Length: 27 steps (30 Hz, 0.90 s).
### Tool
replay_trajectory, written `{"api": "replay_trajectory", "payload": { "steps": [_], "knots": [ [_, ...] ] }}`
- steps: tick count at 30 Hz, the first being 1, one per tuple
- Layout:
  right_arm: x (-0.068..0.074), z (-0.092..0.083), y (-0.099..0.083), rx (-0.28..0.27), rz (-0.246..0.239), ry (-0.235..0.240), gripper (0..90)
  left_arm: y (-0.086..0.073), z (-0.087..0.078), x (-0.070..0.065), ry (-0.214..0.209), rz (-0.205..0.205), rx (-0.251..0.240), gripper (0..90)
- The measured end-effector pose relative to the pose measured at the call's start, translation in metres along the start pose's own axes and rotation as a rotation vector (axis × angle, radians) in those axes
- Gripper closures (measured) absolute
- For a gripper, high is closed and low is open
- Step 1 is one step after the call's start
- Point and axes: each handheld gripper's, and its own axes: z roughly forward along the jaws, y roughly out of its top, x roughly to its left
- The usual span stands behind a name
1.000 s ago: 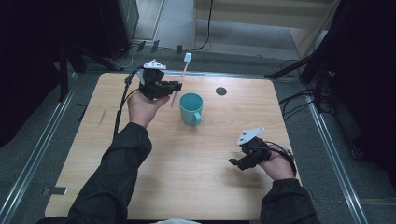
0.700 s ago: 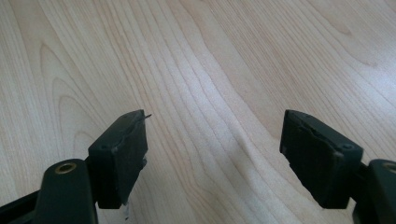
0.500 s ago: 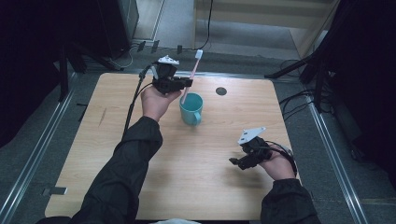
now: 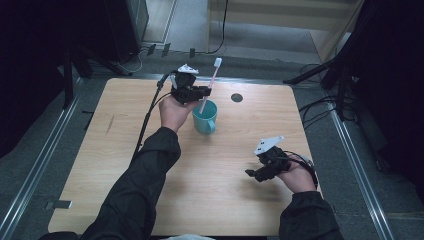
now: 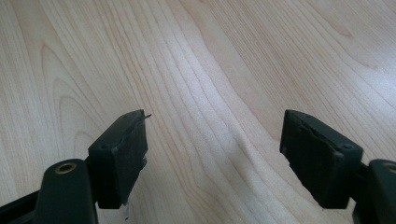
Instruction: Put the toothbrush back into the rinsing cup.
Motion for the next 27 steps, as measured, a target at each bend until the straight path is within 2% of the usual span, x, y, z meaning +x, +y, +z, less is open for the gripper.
{"api": "replay_trajectory", "payload": {
  "steps": [6, 13, 22, 27],
  "knots": [
    [0.0, 0.0, 0.0, -0.002, -0.002, 0.0, 23.6, -0.013, 0.008, 0.004, -0.003, -0.015, 0.022, 78.8],
    [0.0, 0.001, 0.0, 0.0, -0.01, 0.002, 23.6, -0.021, 0.012, 0.005, 0.011, -0.016, 0.039, 78.7],
    [-0.001, 0.002, 0.0, 0.0, -0.014, 0.004, 23.6, -0.032, 0.016, 0.005, 0.003, -0.025, 0.067, 78.5],
    [0.0, 0.002, 0.001, 0.004, -0.015, 0.003, 23.6, -0.038, 0.016, 0.005, 0.008, -0.011, 0.093, 78.3]
  ]
}}
